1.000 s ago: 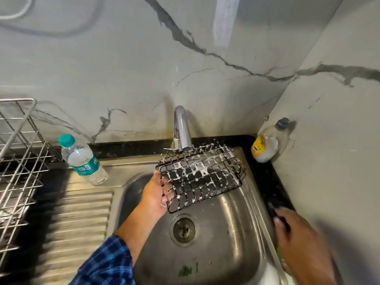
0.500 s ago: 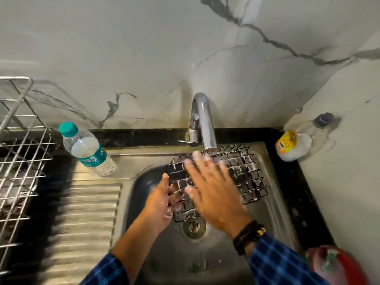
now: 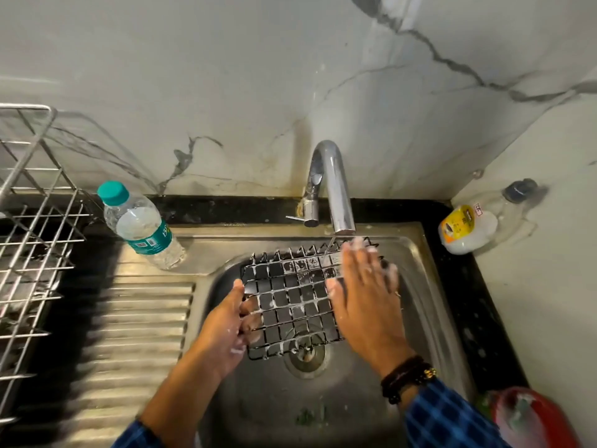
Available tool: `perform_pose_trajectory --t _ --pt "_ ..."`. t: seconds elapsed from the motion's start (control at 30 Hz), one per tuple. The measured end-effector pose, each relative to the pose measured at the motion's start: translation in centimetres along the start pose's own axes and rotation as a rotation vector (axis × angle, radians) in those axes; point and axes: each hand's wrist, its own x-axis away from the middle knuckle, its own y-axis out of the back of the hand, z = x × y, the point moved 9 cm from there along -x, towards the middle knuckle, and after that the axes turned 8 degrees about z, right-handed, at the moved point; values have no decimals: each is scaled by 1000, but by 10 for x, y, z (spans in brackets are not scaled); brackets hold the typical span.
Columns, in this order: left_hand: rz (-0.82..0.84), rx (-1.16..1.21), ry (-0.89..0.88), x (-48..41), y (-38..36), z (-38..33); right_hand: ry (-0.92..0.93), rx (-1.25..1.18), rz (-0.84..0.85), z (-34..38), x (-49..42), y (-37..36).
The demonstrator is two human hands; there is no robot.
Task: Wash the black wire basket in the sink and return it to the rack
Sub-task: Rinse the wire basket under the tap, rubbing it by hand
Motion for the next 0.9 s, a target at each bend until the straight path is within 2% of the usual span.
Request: perform_pose_trajectory --t 0.07,0.1,0.2,0.27,0.33,0.47,0.53,0.63,0.73,0.8,0.9 --pt "15 -77 -12 5 -3 -8 -117 -36 27 -4 2 -4" --pt "32 -124 -26 4 -7 -12 -67 -43 26 16 5 -6" --pt "49 -237 -74 1 -14 -20 311 -8 0 101 25 -13" --pt "51 -240 -92 0 -6 -26 452 29 -47 116 31 -8" --pt "34 -235 -85 4 6 -32 396 -18 -84 90 22 -1" --pt "49 -276 -142 11 5 -43 -23 -142 -50 14 7 -6" --pt "83 -329 -139 10 -12 -39 -111 -222 -12 24 9 -13" --pt "100 -431 -132 3 -29 -29 108 -246 -18 84 16 -10" --pt "76 -349 -95 -2 -21 -25 281 -171 -19 92 8 -1" --pt "71 -358 -81 0 -17 -25 300 -134 -43 75 0 3" --pt "170 -481 -151 -1 -28 -27 222 -176 -87 48 -9 8"
